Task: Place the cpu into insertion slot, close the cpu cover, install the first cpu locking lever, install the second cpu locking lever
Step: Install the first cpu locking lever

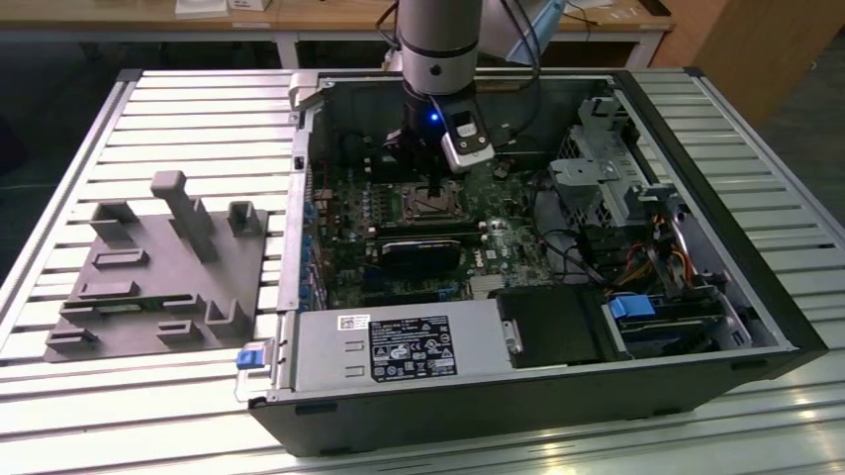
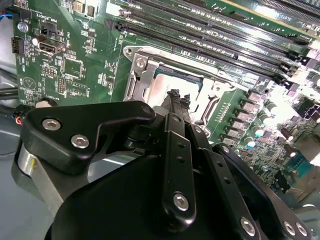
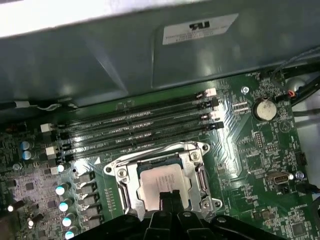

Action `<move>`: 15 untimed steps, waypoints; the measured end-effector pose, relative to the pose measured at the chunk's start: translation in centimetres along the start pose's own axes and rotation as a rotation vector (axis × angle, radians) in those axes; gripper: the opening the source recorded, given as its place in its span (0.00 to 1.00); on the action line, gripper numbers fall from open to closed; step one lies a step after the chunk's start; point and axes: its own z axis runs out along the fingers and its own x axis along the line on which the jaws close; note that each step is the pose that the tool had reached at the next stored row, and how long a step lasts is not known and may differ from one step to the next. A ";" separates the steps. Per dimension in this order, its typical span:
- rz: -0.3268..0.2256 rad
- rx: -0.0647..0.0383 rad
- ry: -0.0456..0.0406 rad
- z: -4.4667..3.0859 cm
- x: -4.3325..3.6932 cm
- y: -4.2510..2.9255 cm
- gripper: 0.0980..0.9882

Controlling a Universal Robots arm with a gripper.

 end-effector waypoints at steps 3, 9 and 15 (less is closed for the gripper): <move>0.000 0.001 0.0002 -0.06 0.00 -0.01 0.00; 0.000 0.001 -0.0012 -1.17 -0.07 0.05 0.00; 0.000 0.003 -0.0027 -2.20 -0.12 0.10 0.00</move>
